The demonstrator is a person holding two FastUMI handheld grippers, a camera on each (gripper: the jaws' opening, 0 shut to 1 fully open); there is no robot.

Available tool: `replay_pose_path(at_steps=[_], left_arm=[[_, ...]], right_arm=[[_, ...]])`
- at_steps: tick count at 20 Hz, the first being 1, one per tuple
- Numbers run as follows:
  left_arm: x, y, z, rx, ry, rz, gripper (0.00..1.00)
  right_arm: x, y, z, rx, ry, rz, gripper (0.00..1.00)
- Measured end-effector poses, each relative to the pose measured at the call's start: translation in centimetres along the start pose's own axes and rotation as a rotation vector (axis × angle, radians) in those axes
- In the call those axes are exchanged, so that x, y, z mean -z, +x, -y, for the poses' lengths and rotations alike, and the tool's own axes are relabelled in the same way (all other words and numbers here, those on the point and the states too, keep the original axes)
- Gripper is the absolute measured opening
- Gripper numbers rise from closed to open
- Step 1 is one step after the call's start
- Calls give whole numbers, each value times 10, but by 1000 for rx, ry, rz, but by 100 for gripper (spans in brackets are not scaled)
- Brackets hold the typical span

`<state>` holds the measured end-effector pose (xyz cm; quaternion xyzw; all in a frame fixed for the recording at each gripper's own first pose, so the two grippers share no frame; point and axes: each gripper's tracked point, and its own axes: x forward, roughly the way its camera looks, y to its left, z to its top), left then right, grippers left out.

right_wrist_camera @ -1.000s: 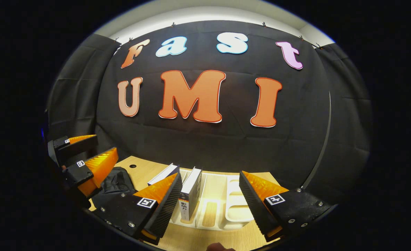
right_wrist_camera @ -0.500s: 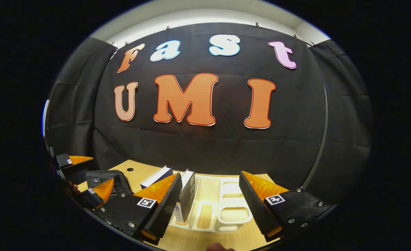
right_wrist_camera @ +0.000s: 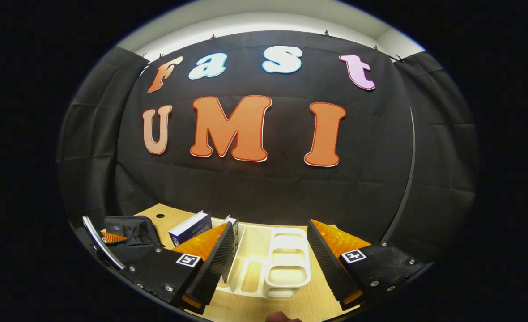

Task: Open the schoolbag, grab two books from the bookshelf and put them into the schoolbag.

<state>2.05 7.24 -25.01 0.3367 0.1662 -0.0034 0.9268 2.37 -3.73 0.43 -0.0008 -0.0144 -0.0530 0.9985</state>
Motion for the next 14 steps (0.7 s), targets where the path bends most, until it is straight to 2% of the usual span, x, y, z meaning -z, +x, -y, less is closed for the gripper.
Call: replay_pose_path(at_steps=[7, 14], left_arm=[[58, 5, 28, 26, 117, -109, 98], [99, 15, 23, 8, 180, -202, 97]], right_arm=[[14, -8, 21, 21, 16, -29, 98], [17, -20, 38, 26, 19, -31, 98]])
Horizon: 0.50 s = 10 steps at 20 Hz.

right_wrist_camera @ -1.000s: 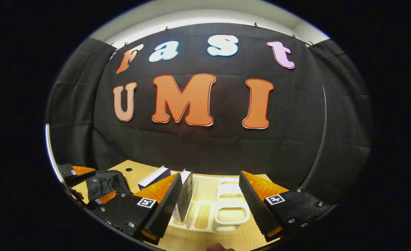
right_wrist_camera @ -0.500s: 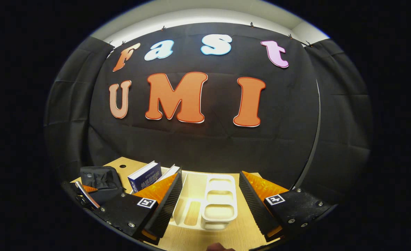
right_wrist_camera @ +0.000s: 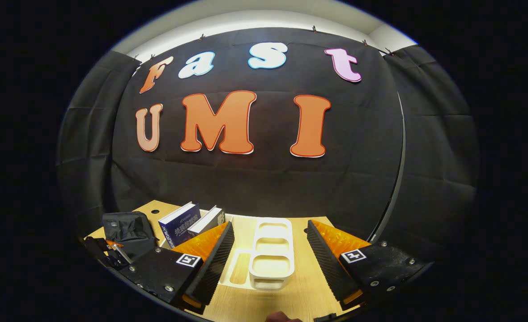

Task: Open the schoolbag, grab two books from the bookshelf and put them into the schoolbag.

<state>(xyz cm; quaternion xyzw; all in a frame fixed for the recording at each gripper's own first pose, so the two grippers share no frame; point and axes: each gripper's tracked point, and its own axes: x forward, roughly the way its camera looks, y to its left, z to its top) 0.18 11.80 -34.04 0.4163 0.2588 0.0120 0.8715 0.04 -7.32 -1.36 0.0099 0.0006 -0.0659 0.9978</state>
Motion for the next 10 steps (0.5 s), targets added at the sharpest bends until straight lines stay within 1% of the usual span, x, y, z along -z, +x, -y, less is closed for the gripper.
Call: replay_pose_path(at_steps=[5, 6, 8, 10], left_arm=[[8, 10, 4, -32, 58, -33, 97], [8, 12, 2, -48, 64, -42, 97], [11, 15, -7, -92, 75, -61, 96], [20, 18, -8, -96, 59, -99, 96]], right_arm=[[4, -7, 7, -15, 8, -9, 98], [4, -8, 10, -15, 6, -6, 98], [2, -13, 15, -11, 7, 3, 98], [6, -14, 15, -30, 20, -3, 98]])
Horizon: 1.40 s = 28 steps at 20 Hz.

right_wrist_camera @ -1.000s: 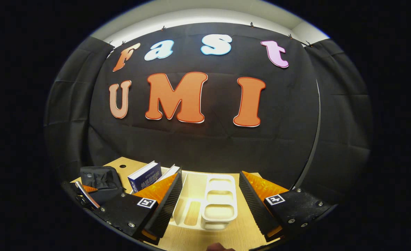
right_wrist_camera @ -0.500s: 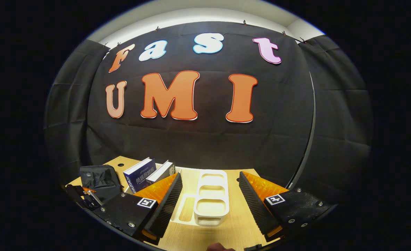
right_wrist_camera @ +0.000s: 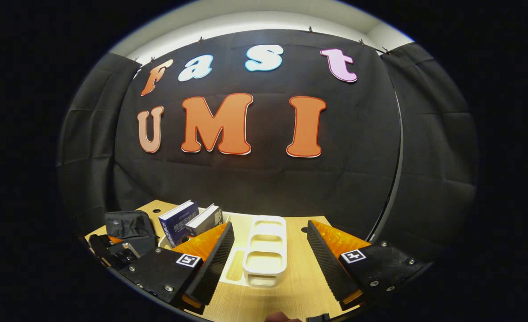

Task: Open the schoolbag, grab two books from the bookshelf and put them into the schoolbag.

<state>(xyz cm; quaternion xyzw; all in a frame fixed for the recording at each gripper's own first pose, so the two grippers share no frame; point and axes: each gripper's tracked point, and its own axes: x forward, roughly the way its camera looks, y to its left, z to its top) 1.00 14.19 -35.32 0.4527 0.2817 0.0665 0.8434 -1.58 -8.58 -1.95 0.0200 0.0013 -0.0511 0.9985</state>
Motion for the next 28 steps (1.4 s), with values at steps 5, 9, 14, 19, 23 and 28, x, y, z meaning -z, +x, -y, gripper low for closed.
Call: replay_pose_path(at_steps=[5, 9, 14, 19, 23, 28], left_arm=[[4, -4, -2, 65, -91, -42, 69], [-7, -5, -13, 106, -95, -18, 35], [-13, -1, -21, 260, -117, 21, 12], [-16, -6, -50, 443, -173, 63, 6], [-20, -3, -82, 557, -218, 96, 7], [-25, 2, -114, 704, -300, 97, 5]], right_arm=[[7, -5, 1, -28, -14, -8, 98], [15, -3, -12, -60, -10, -32, 98], [13, 6, -35, -55, -49, -51, 98], [1, 24, -82, -59, -51, -86, 98], [-11, 45, -119, -53, -93, -122, 98], [-19, 77, -176, -107, -147, -211, 98]])
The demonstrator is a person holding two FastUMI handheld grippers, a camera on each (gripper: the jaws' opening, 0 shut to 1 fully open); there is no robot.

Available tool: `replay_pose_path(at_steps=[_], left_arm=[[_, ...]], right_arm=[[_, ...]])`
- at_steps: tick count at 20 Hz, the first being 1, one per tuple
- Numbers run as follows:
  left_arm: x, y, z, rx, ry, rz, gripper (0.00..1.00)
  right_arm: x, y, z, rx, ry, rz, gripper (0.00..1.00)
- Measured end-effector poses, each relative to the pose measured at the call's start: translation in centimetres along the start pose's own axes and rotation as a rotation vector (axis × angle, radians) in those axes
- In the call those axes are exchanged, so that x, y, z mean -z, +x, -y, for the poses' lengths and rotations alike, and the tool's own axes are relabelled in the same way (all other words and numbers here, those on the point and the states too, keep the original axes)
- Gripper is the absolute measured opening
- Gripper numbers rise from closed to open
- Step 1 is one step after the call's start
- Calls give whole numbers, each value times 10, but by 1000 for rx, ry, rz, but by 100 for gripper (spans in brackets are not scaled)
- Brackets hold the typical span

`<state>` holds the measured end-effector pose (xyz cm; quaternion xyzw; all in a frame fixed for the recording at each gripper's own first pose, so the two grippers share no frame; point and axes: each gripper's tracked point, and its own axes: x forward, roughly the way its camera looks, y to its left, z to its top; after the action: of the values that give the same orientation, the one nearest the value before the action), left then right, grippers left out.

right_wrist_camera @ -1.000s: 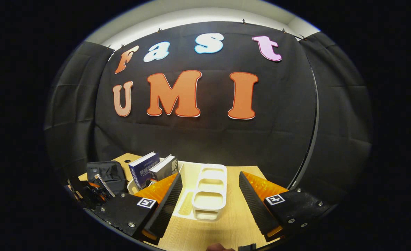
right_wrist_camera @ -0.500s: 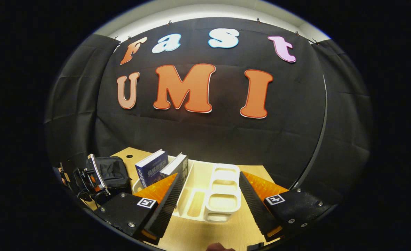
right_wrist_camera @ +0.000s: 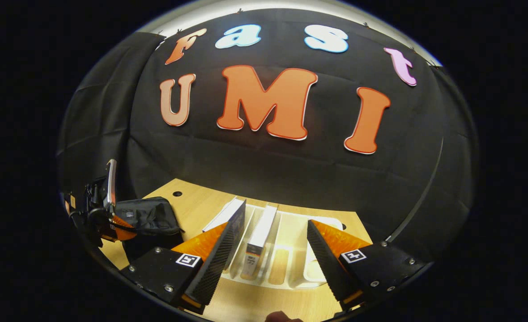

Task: Open the schoolbag, grab two books from the bookshelf and put them into the schoolbag.

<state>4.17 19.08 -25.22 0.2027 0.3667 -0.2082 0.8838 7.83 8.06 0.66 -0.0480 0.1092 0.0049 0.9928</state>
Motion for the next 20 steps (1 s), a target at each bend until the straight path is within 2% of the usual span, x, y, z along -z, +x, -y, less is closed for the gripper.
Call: replay_pose_path(at_steps=[3, 7, 12, 17, 19, 20], left_arm=[[-4, -7, -11, 59, -6, -8, 5], [-10, -18, -29, 93, -5, -18, 6], [-17, -29, -42, 172, -35, -43, 5], [-23, -27, -54, 227, -53, -78, 5], [-23, -27, -54, 239, -84, -101, 5], [-25, -29, -48, 267, -67, -104, 5]], right_arm=[[-5, 20, -20, -10, -11, -87, 98], [-6, 46, -51, -56, 63, -198, 98], [1, 72, -64, -57, 89, -326, 99], [12, 98, -72, -28, 51, -465, 99], [20, 110, -79, -43, 69, -545, 99], [28, 114, -81, -56, 72, -592, 99]])
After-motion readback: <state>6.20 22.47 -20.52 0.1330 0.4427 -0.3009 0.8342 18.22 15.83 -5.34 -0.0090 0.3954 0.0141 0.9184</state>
